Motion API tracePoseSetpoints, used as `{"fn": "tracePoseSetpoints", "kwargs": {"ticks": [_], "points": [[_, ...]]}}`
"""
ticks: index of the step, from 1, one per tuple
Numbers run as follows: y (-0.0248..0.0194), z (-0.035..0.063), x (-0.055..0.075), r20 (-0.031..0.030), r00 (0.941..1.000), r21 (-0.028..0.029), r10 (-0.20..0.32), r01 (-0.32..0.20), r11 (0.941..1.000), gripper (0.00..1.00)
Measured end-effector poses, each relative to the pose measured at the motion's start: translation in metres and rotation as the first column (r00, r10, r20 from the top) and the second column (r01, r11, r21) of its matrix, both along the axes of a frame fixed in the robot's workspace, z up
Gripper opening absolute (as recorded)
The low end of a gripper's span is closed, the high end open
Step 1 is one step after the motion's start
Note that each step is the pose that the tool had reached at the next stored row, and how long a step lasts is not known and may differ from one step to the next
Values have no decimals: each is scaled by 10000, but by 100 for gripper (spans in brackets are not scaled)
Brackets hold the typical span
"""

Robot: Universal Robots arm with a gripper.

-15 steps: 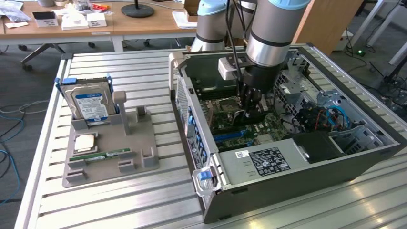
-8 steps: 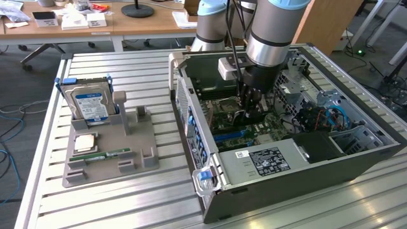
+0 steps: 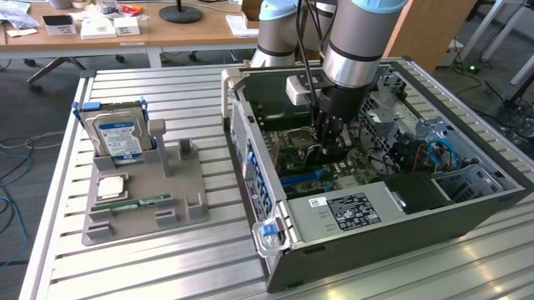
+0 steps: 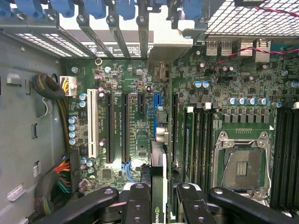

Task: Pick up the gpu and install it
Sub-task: 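Insert the gpu into the slot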

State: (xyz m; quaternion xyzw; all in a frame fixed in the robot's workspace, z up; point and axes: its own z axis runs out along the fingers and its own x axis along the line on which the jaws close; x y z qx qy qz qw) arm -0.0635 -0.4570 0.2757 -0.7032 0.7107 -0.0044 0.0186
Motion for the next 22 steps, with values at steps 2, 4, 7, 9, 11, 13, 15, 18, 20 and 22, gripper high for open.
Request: {"fn": "tracePoseSetpoints", "kwargs": {"ticks": [2, 4, 7, 9, 11, 13, 15, 18, 20, 22], "points": [[0, -10, 0, 0, 10000, -2, 0, 0, 10000, 26], [0, -17, 0, 1, 10000, -2, 0, 0, 10000, 26], [0, -18, 0, 0, 10000, -2, 0, 0, 10000, 26], [0, -23, 0, 2, 10000, 1, 0, 0, 10000, 26], [0, -30, 0, 1, 10000, 0, 0, 0, 10000, 26], [0, -34, 0, 0, 10000, -3, 0, 0, 10000, 26], [0, -35, 0, -1, 10000, -4, 0, 0, 10000, 26], [0, -36, 0, 0, 10000, -2, 0, 0, 10000, 26], [0, -38, 0, 0, 10000, -1, 0, 0, 10000, 26], [0, -44, 0, 2, 10000, 1, 0, 0, 10000, 26]]}}
